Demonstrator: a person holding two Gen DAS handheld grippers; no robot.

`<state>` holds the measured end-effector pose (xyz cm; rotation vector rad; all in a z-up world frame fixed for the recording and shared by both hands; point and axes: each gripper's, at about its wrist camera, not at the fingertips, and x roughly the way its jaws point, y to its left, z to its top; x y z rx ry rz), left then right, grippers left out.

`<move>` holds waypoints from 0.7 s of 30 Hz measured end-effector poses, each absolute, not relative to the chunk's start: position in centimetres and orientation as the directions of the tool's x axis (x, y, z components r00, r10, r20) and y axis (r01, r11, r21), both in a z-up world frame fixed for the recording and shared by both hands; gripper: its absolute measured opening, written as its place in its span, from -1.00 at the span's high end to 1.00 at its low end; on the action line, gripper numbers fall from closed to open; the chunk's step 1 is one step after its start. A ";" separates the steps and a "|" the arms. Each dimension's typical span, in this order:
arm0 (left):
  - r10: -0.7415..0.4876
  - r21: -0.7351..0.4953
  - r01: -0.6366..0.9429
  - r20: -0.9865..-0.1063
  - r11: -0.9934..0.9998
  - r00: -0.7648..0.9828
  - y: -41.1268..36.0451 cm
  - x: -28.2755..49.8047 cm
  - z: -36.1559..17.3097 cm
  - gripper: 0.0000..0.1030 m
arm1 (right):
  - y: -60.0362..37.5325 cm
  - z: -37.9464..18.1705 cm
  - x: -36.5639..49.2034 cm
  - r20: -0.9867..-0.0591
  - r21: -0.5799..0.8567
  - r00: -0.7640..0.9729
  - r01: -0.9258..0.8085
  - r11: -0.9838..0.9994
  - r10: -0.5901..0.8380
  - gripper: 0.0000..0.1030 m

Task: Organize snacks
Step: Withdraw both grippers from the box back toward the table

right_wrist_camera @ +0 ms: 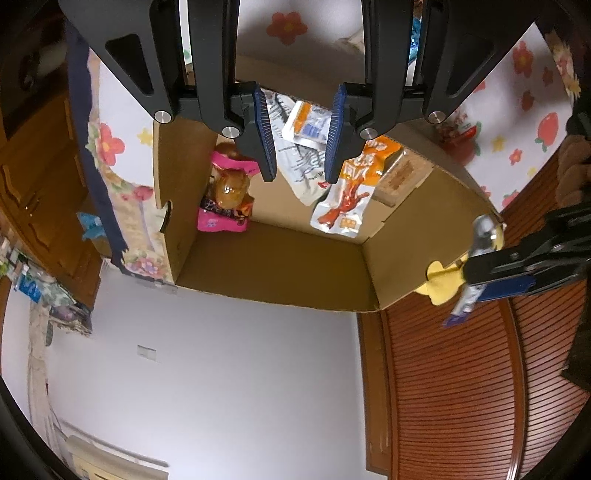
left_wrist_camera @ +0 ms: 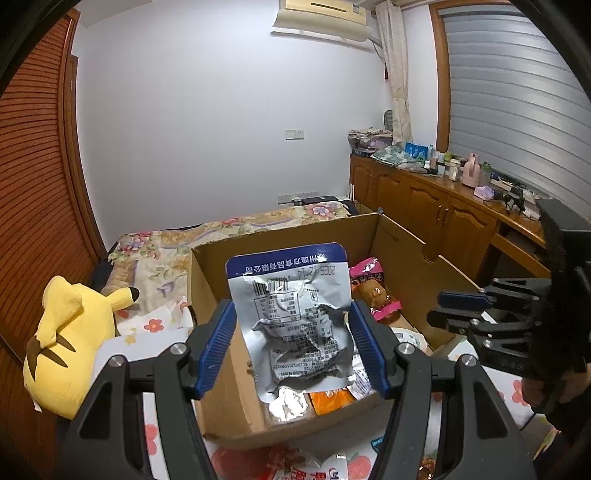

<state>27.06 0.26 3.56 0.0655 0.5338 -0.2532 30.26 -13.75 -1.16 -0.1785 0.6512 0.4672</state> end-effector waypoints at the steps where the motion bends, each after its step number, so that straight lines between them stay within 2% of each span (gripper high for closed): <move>1: -0.221 -0.001 0.257 -0.513 0.966 0.829 0.1 27.3 3.5 -0.22 | -13.8 -1.1 30.2 -0.617 -0.012 0.697 -0.472 0.881 0.365 0.50; 21: -0.204 -0.011 0.243 -0.585 0.970 0.785 -0.6 30.7 0.5 -0.25 | -13.8 -1.1 29.5 -0.602 0.009 0.689 -0.500 0.866 0.404 0.36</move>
